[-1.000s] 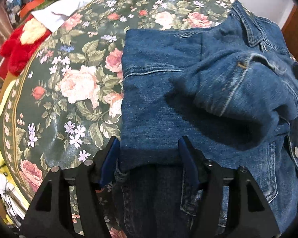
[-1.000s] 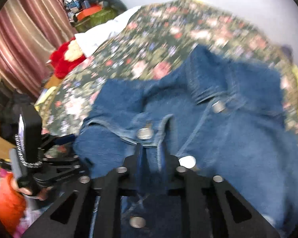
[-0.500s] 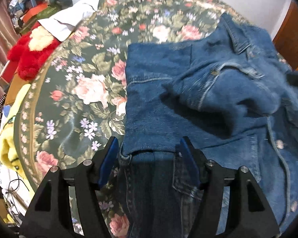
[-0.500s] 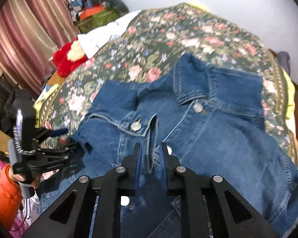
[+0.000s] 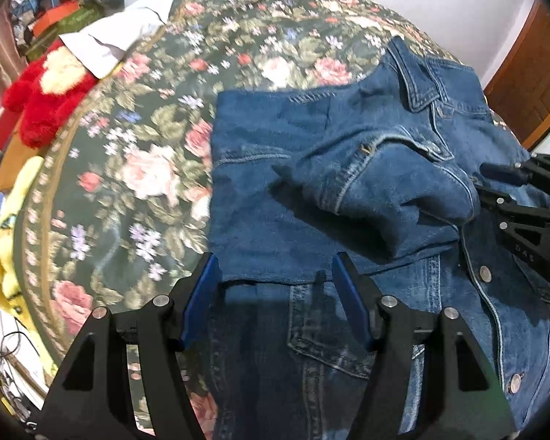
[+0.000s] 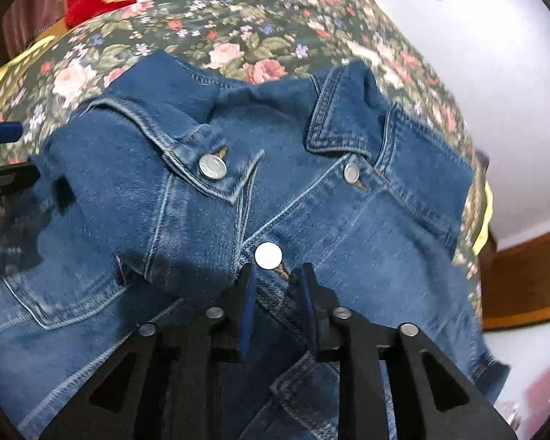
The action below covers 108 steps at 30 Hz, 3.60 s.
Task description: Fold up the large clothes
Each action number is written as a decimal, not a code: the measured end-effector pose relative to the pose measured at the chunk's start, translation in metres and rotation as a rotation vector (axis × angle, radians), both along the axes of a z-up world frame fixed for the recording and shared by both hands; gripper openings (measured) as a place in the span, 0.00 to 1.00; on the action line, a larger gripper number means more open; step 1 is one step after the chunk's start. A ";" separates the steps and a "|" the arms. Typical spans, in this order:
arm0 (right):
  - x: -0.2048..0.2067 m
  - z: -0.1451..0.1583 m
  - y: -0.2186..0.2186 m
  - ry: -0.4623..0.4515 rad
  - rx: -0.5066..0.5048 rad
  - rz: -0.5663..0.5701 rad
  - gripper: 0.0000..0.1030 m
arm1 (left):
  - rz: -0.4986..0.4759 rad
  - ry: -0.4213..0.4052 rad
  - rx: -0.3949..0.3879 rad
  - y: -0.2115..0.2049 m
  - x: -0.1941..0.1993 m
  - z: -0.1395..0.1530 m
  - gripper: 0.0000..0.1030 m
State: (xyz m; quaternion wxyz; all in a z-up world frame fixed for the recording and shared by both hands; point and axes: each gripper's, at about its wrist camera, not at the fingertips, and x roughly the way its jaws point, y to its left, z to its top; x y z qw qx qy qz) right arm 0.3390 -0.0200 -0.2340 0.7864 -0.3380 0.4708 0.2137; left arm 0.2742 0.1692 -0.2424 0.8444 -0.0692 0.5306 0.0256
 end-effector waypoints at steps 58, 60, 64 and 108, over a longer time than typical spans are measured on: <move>0.018 0.079 -0.146 0.093 0.430 -0.325 0.21 | -0.132 0.019 0.027 -0.064 0.059 -0.005 0.62; 0.017 0.070 -0.158 0.128 0.433 -0.353 0.22 | -0.133 0.055 0.028 -0.068 0.064 -0.019 0.64; 0.011 0.054 -0.170 0.151 0.421 -0.365 0.22 | -0.118 0.030 0.055 -0.063 0.061 -0.024 0.79; -0.051 0.105 -0.388 -0.064 0.467 -0.794 0.56 | -0.325 -0.217 0.093 -0.172 0.054 0.086 0.83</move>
